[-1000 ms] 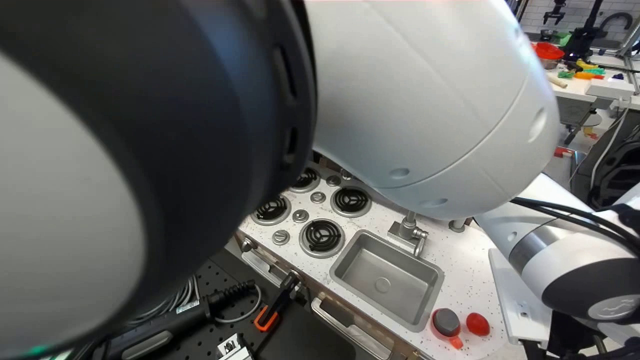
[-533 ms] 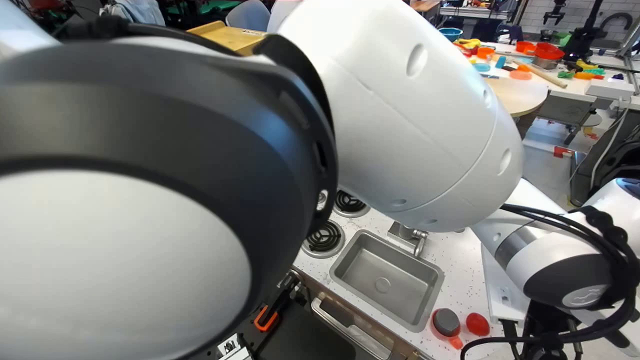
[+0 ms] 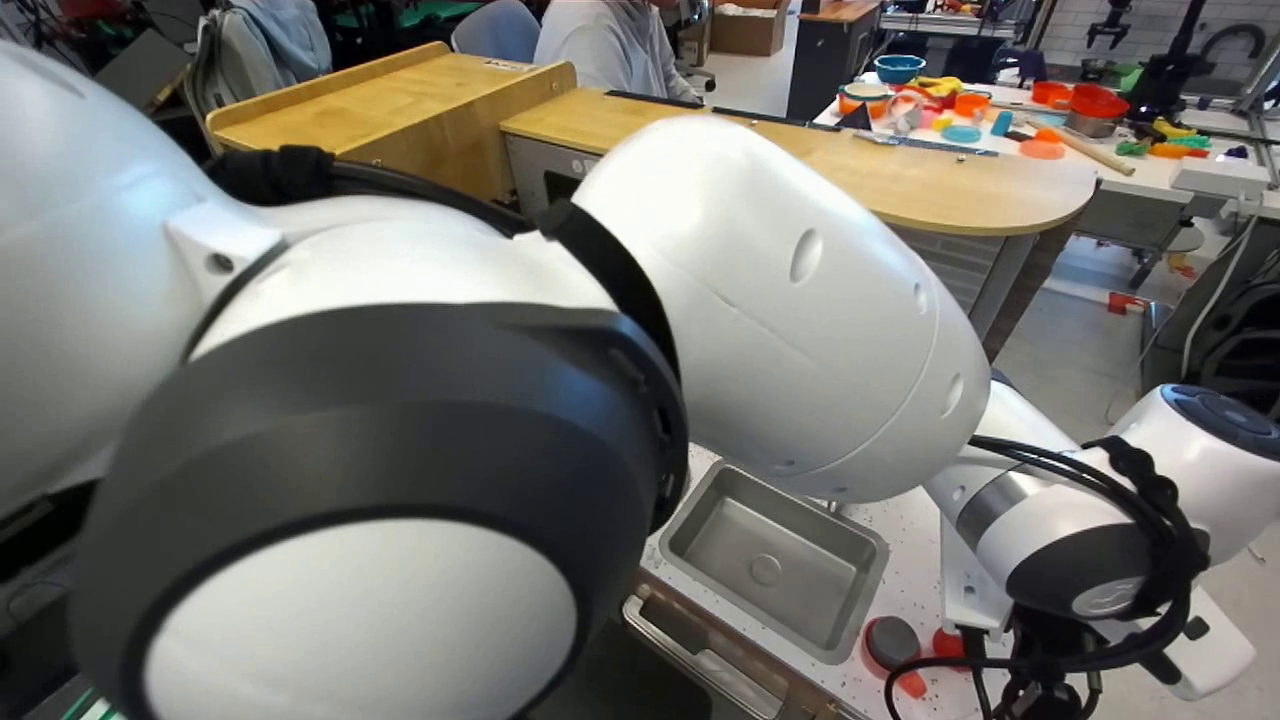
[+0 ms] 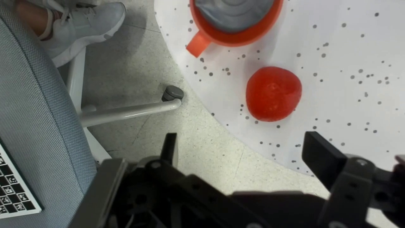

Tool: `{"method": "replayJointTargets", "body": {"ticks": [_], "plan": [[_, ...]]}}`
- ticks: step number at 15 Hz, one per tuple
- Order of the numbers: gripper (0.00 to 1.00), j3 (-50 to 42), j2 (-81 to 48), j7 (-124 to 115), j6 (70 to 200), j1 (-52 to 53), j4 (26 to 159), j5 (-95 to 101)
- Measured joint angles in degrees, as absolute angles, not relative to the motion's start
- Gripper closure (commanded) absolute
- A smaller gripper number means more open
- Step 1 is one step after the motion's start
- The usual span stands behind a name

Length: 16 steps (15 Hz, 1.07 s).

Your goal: Move the red toy to the left

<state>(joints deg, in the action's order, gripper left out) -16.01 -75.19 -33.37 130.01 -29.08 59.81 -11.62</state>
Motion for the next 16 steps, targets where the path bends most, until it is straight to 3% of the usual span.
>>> {"method": "replayJointTargets", "body": {"ticks": [16], "plan": [[0.0,-15.0,-82.7,-33.9,127.9,-28.9,50.6,-11.6]]}}
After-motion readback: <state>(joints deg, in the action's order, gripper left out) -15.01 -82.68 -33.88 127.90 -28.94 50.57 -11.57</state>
